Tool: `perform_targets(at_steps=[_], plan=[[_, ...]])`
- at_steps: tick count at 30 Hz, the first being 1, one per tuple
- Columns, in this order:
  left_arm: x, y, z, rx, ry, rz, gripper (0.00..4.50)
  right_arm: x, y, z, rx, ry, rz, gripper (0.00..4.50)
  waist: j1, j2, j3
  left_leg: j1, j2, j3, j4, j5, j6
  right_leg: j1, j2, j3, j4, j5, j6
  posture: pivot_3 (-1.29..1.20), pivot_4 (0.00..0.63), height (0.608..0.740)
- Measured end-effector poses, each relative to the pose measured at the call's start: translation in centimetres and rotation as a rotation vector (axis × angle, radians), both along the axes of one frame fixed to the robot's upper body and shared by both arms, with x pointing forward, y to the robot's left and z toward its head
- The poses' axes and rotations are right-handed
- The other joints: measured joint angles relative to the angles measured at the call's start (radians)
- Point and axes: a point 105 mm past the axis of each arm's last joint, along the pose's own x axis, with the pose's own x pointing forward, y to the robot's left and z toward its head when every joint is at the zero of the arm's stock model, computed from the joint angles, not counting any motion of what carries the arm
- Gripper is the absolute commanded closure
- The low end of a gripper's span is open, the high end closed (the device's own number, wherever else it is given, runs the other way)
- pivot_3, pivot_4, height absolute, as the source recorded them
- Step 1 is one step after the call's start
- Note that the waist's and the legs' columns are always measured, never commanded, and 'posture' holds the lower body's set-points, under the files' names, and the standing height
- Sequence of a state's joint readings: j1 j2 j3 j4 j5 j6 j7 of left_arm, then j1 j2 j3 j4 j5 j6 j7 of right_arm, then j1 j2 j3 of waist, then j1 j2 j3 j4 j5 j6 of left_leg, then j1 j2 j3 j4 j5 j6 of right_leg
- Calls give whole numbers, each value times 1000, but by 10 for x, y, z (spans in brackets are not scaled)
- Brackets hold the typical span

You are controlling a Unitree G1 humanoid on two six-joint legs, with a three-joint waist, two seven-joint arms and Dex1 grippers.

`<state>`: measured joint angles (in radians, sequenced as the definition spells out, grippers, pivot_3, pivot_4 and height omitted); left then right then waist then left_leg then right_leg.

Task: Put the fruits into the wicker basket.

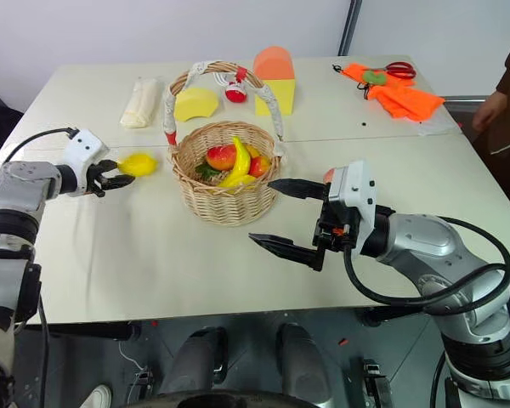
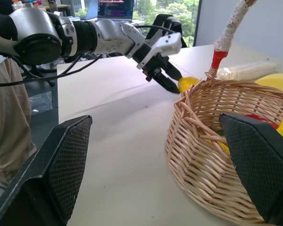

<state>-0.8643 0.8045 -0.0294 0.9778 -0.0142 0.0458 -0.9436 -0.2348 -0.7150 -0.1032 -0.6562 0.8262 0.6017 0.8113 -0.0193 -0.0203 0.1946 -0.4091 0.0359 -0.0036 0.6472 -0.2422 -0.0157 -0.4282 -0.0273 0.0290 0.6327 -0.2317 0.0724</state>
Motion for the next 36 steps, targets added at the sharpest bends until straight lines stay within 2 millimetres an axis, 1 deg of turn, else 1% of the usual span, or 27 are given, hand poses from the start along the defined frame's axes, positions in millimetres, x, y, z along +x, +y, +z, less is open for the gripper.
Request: perform_targets(at_steps=[2, 6, 9, 10, 12, 14, 16, 20, 24, 26, 29, 31, 34, 36], plan=[[-10, 6, 1, -39, -25, 2, 1909, 0, 0, 0, -2, -1, 1, 0, 0, 0, 0, 0, 0, 0, 0, 0, 0, 0, 0, 0, 2, 0, 0, 0, 150, 740], [-33, 16, -6, -116, -8, 31, 1909, 0, 0, 0, -6, -10, 5, 0, 5, 0, 0, 1, 1, -1, 0, 0, 0, 0, 0, -1, 3, 0, -1, 0, 150, 740], [-48, 18, -7, -157, 5, 48, 1909, 1, 0, 1, -9, -15, 11, 0, 8, 0, 0, 1, 1, 0, 1, 0, 0, 0, -1, -1, 3, -2, -4, 0, 150, 740], [-51, 17, -6, -181, 5, 53, 1676, 2, 0, 1, -10, -19, 12, 0, 10, 0, 0, 1, 1, 0, 1, 0, 0, 0, -1, -1, 3, -2, -4, 0, 150, 740], [-55, 13, -2, -223, -4, 59, 1055, 3, 1, 3, -9, -25, 20, 0, 11, -1, 0, 1, 1, 0, 2, 0, 0, 0, -2, -1, 3, -2, -4, 0, 150, 740], [-55, 7, 4, -237, -18, 57, 57, 4, 3, 4, -8, -30, 28, 0, 11, -1, 0, 1, 1, 0, 2, 0, 0, 1, -2, -1, 3, -2, -4, 0, 150, 740], [-54, 3, 11, -243, -43, 55, 19, 5, 5, 6, -5, -37, 37, 0, 8, -1, 0, 1, 1, 0, 2, 0, 0, 1, -1, -1, 3, -2, -4, 0, 150, 740], [-46, -2, 12, -231, -60, 69, 19, 6, 6, 6, -5, -33, 42, 0, 8, -1, 0, 1, 1, 0, 2, 0, 0, 1, -1, -1, 3, -2, -3, 0, 150, 740], [-25, -8, 14, -171, -90, 89, 19, 7, 9, 9, -2, -46, 48, 0, 10, -1, -1, 1, 0, 0, 2, 0, 0, 1, -1, -1, 3, -2, -3, 0, 150, 740], [-11, -15, 13, -157, -91, 90, 19, 8, 10, 10, 2, -47, 49, 0, 12, -1, -1, 1, -1, 0, 2, 0, 0, 1, -1, -1, 3, 0, 0, 0, 150, 740], [6, -28, 6, -160, -76, 89, 19, 9, 11, 11, 2, -55, 44, 0, 10, -1, -1, 0, -1, 0, 2, 0, 0, 1, 0, -1, 3, 0, 0, 0, 150, 740], [15, -32, 1, -169, -63, 109, 19, 9, 11, 11, 0, -60, 37, 0, 7, -1, -1, 0, 0, 0, 2, 0, 0, 1, 0, -1, 3, 0, 1, 0, 150, 740], [25, -37, -1, -161, -54, 132, 19, 9, 11, 13, 1, -67, 30, 0, 5, -1, -1, 1, 0, -1, 2, 0, 0, 0, 0, -1, 3, 0, 1, 0, 150, 740], [28, -38, -6, -148, -39, 142, 19, 7, 12, 14, 1, -76, 30, 0, 5, -1, -1, 1, 0, -1, 2, 0, 0, 0, 0, -1, 4, 0, 1, 0, 150, 740]])
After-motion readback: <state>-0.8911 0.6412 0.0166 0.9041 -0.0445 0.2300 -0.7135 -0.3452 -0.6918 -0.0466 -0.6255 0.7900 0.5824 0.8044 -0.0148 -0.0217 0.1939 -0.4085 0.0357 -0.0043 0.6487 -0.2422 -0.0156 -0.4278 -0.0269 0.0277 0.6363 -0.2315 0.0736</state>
